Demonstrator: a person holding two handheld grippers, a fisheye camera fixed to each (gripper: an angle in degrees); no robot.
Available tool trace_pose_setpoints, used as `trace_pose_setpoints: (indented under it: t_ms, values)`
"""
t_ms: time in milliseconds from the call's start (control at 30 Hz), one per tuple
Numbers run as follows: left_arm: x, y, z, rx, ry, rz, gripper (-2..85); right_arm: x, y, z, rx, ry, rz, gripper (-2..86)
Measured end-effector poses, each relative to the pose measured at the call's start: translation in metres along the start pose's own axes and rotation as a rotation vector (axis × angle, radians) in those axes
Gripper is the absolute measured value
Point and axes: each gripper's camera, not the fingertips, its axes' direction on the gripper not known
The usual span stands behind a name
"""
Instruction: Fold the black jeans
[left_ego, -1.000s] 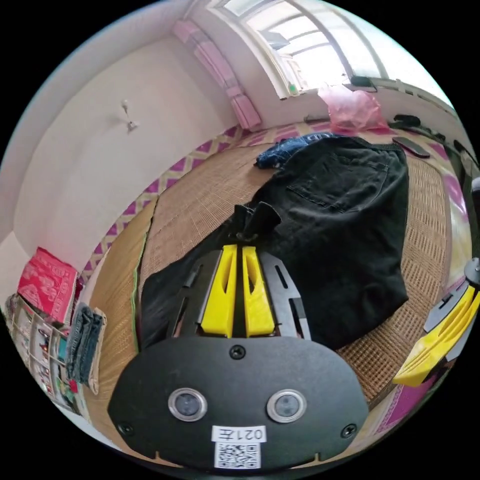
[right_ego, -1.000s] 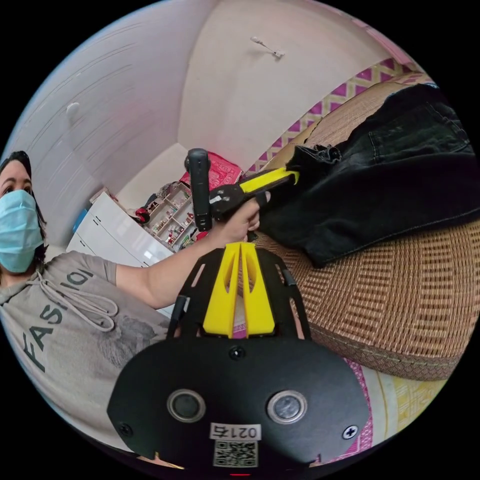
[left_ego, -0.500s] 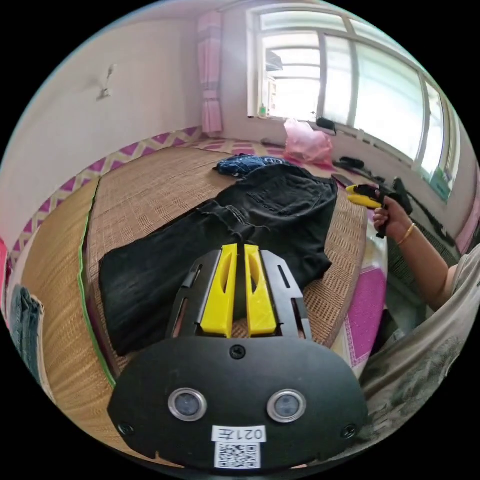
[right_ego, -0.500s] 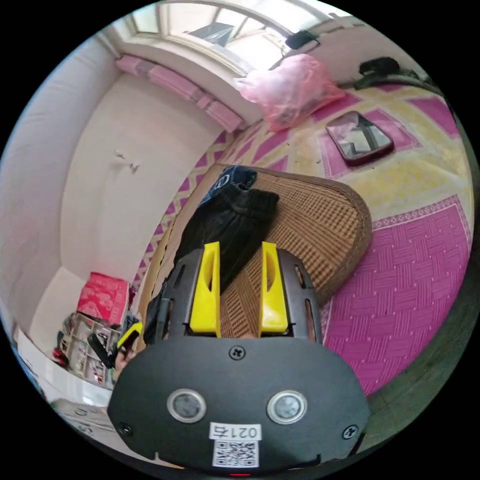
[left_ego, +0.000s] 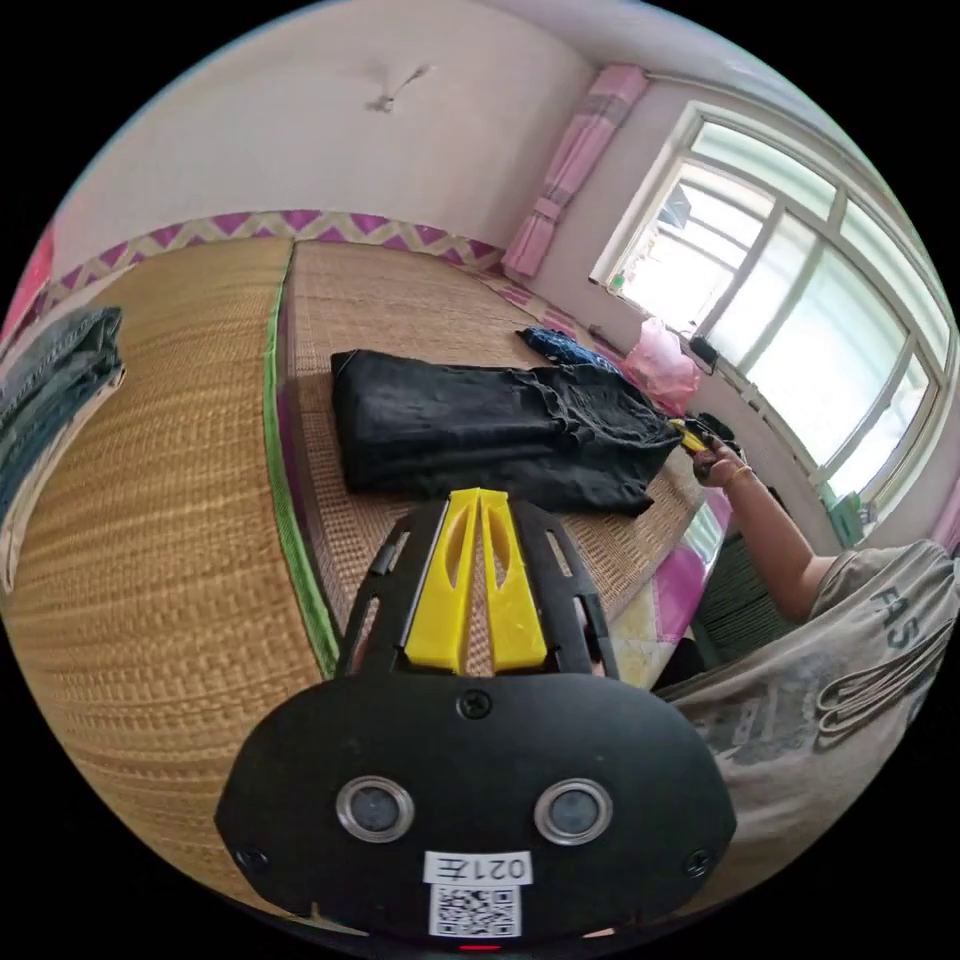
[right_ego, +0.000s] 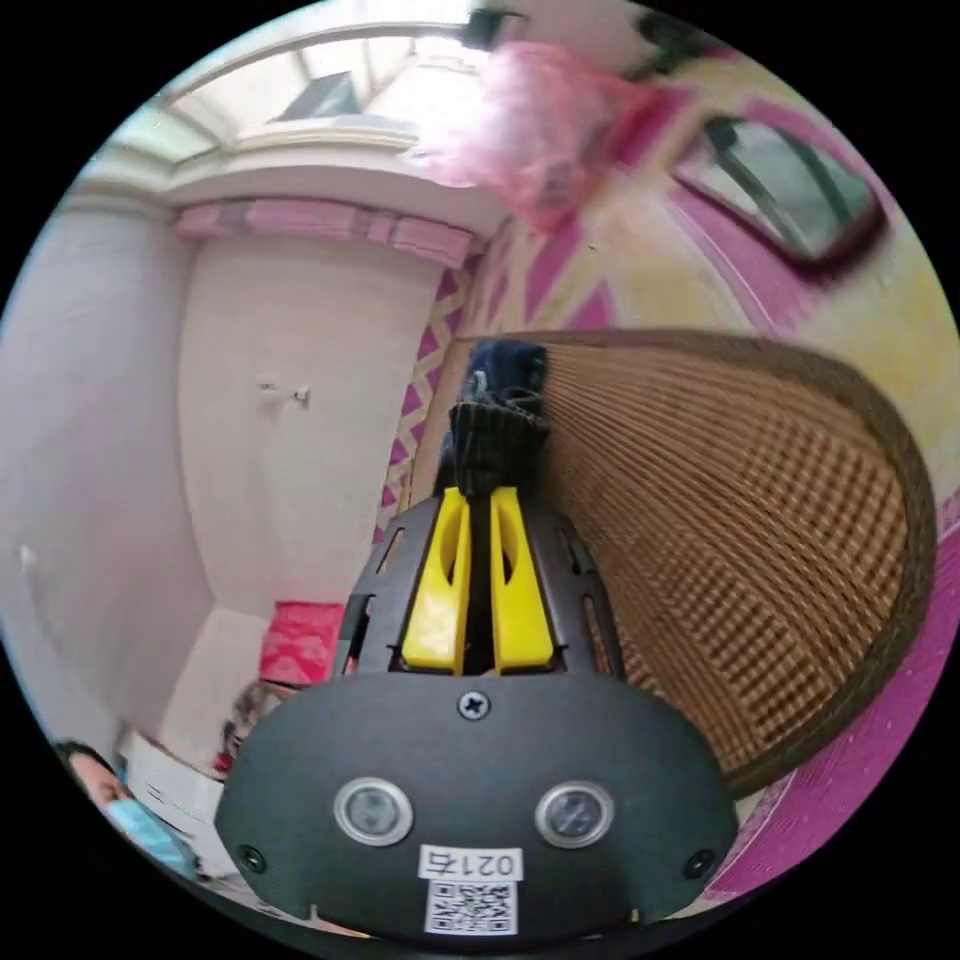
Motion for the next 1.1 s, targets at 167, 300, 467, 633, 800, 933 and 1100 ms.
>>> trace_pose_setpoints:
  t_ms: [167, 300, 467, 633, 800, 933, 1100]
  values:
    - [-0.05, 0.023, -0.012, -0.021, 0.126, -0.096, -0.9, -0.211, 0.096, 0.031, -0.033, 0.02, -0.558, 1.9]
    - [-0.087, 0.04, -0.014, -0.059, 0.115, -0.199, -0.9, -0.346, 0.225, 0.104, -0.139, 0.064, -0.967, 1.6]
    - [-0.12, 0.058, -0.013, -0.093, 0.031, -0.309, -0.9, -0.418, 0.458, 0.252, -0.395, 0.13, -1.424, 1.2]
    - [-0.135, 0.074, -0.017, -0.093, -0.07, -0.268, -0.9, -0.344, 0.603, 0.379, -0.632, 0.428, -1.656, 1.4]
    - [-0.146, 0.076, -0.009, -0.092, -0.044, -0.242, -0.9, -0.347, 0.642, 0.373, -0.501, 0.44, -1.735, 2.3]
    - [-0.149, 0.051, 0.016, -0.03, 0.059, -0.21, -0.9, -0.339, 0.665, 0.38, -0.51, 0.443, -1.824, 4.1]
    - [-0.138, -0.01, 0.054, 0.003, 0.152, -0.082, -1.0, -0.366, 0.587, 0.316, -0.606, 0.194, -1.576, 5.2]
